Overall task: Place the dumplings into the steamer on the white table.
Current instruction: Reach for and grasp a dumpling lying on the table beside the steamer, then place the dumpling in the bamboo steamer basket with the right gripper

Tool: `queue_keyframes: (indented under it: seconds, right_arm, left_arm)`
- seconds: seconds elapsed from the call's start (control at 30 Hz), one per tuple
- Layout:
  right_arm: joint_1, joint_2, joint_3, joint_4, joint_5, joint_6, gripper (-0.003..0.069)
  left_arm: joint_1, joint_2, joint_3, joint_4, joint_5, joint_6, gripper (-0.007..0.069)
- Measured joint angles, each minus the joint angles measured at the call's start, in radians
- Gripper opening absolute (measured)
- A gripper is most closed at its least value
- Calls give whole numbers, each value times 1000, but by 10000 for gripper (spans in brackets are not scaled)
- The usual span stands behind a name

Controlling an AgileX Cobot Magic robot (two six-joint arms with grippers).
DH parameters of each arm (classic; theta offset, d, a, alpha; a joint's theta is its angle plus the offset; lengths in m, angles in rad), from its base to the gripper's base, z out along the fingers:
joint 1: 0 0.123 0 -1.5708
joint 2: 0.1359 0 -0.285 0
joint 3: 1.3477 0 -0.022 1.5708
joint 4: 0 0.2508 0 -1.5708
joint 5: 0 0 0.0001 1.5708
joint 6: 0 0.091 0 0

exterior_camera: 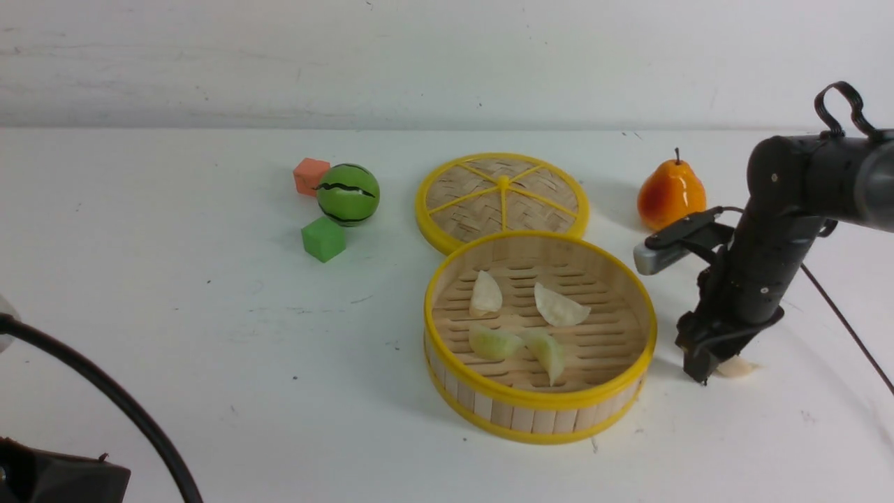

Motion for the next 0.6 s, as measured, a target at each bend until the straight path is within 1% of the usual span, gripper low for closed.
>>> queue_keyframes:
  seconds: [0.13, 0.27, 0.4, 0.53, 0.57, 0.6]
  right_arm:
    - [1, -8, -1, -35, 11, 62, 229]
    - [0, -50, -1, -70, 44, 84, 237]
    - [26, -159, -35, -18, 59, 119, 237]
    - [113, -250, -100, 83, 60, 135, 237]
    - [118, -253, -100, 83, 61, 135, 237]
    - [155, -264, -112, 110, 62, 135, 237]
  left_arm:
    - [0, 0, 0, -6, 0, 0, 39]
    - [0, 0, 0, -6, 1, 0, 39]
    - [0, 0, 0, -7, -2, 4, 39]
    - [0, 0, 0, -3, -10, 4, 39]
    - [0, 0, 0, -2, -10, 4, 39]
    - [0, 0, 0, -1, -13, 4, 41]
